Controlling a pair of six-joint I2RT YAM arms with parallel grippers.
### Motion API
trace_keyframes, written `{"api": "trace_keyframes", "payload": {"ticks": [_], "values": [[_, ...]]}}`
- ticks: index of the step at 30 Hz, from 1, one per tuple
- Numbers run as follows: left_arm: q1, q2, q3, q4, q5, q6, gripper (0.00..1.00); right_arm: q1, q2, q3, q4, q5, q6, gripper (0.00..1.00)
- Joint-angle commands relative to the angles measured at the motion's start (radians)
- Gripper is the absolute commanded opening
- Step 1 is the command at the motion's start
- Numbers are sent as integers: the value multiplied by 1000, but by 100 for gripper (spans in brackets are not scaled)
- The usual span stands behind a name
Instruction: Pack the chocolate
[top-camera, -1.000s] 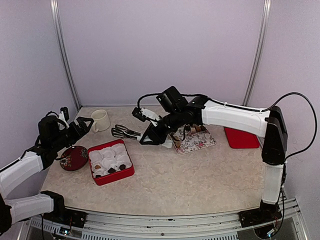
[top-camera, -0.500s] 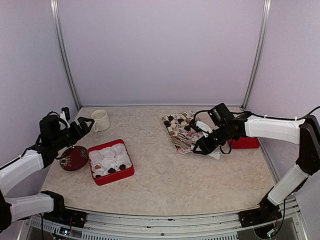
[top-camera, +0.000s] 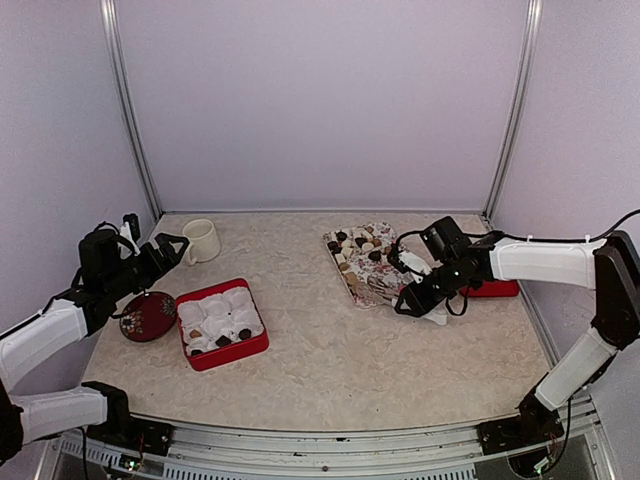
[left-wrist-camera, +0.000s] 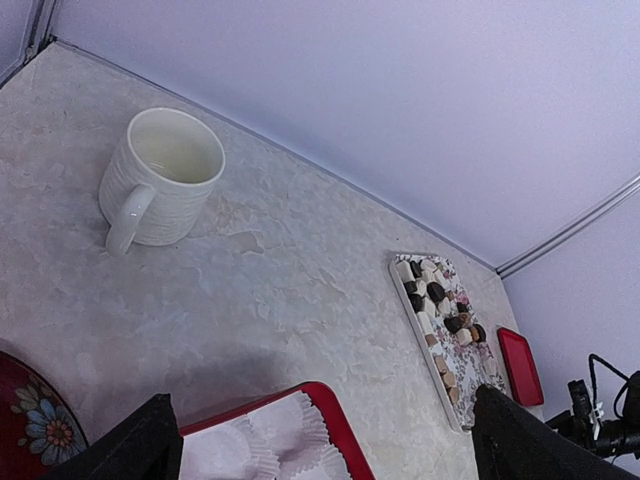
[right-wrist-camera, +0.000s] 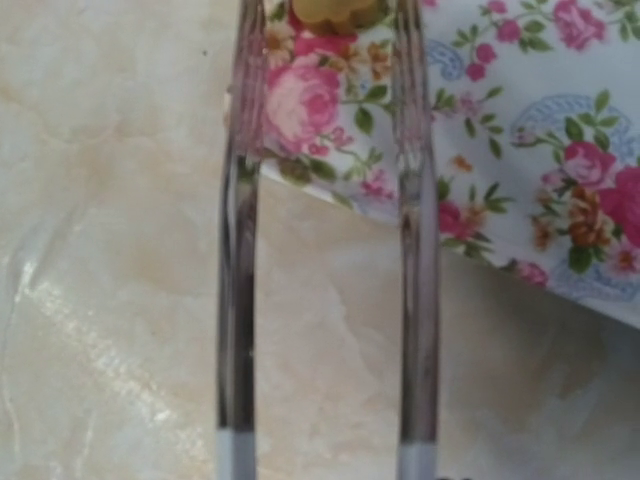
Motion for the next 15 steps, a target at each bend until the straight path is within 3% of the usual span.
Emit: {"api": "trace_keyframes", "payload": {"ticks": [1, 15], "values": [[10, -9, 31, 4, 2, 13, 99, -9, 29, 31, 35, -3, 2, 41], [9, -3, 29, 4, -9, 20, 99, -9, 118, 83, 48, -7, -17, 41]]}}
